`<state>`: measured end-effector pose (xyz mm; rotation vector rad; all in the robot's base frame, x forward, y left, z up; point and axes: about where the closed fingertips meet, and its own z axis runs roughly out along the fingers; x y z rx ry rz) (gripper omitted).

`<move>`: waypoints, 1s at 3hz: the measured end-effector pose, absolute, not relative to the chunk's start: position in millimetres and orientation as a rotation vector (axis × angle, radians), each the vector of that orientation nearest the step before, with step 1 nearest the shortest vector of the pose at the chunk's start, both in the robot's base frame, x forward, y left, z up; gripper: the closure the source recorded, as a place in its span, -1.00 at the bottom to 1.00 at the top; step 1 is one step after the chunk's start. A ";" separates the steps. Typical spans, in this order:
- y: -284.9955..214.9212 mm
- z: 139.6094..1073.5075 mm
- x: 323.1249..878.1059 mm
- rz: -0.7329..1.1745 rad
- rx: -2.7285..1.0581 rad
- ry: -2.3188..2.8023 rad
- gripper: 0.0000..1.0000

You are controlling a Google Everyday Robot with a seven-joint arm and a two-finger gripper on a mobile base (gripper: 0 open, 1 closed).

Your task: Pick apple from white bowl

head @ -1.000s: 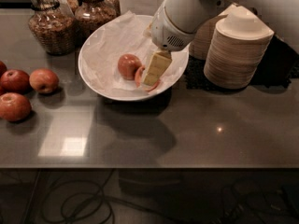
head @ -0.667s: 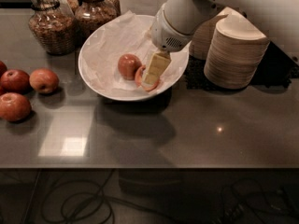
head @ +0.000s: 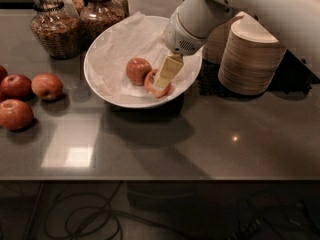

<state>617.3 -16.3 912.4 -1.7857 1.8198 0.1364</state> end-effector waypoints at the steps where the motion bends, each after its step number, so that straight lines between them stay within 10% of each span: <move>1: -18.7 899.7 620.5 0.180 -1.766 1.846 -0.48; 3: -21.6 876.6 613.5 0.242 -1.750 1.886 -0.38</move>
Offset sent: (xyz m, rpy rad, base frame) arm -0.0005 -0.0088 -0.0361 0.0565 0.0916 -0.0395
